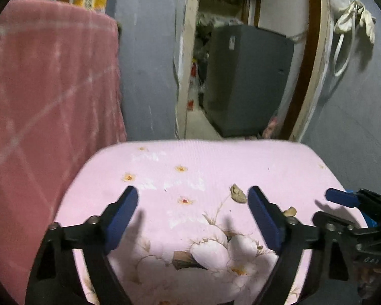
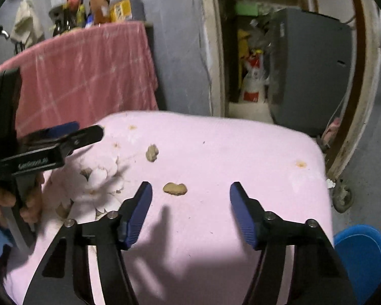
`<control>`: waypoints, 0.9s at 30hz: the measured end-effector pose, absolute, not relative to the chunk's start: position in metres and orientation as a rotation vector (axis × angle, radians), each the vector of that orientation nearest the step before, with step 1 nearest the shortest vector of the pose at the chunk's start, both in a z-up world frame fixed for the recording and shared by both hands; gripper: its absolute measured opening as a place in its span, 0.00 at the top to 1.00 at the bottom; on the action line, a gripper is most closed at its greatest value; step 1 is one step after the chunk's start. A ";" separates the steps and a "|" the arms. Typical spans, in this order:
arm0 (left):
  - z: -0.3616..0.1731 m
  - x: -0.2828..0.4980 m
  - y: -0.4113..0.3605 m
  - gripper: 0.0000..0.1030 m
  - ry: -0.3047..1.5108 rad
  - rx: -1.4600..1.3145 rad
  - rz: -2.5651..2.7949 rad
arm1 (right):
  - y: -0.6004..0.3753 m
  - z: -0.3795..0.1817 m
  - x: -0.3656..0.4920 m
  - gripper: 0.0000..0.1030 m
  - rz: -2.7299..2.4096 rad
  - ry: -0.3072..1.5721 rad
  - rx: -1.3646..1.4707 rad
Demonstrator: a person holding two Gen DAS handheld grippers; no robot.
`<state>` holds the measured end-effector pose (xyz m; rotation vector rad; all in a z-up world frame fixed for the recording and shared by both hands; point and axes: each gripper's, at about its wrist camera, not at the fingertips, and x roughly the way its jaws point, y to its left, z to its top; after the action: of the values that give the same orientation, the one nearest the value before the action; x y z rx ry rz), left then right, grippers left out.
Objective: Collect trash
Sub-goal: 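Move both open tools back over the last tan scraps on the table, then grasp a crumpled tan scrap with the left tool while the right tool grasps a brown scrap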
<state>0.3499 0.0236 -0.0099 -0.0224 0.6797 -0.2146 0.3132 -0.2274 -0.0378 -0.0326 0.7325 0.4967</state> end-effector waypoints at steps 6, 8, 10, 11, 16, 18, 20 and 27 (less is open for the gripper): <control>-0.018 0.367 0.020 0.33 0.766 -0.048 -0.247 | -0.209 -0.045 0.327 0.50 0.561 0.811 -0.078; -0.020 0.372 0.021 0.40 0.788 -0.065 -0.252 | -0.202 -0.047 0.333 0.53 0.579 0.837 -0.104; -0.023 0.377 0.023 0.45 0.815 -0.084 -0.263 | -0.198 -0.051 0.337 0.63 0.577 0.865 -0.122; -0.025 0.380 0.023 0.45 0.828 -0.089 -0.266 | -0.198 -0.052 0.338 0.66 0.576 0.871 -0.119; -0.026 0.386 0.013 0.46 0.859 -0.068 -0.300 | -0.212 -0.052 0.340 0.79 0.576 0.877 -0.066; -0.027 0.387 0.007 0.54 0.867 -0.051 -0.319 | -0.217 -0.051 0.339 0.80 0.565 0.871 -0.075; -0.029 0.388 -0.003 0.55 0.876 -0.015 -0.326 | -0.225 -0.050 0.338 0.80 0.548 0.862 -0.077; -0.037 0.396 -0.038 0.58 0.905 0.084 -0.363 | -0.244 -0.049 0.337 0.80 0.525 0.846 -0.031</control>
<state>0.3955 -0.0381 -0.0374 0.0841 0.9046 -0.3635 0.3372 -0.2444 -0.0494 -0.0314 0.8455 0.5254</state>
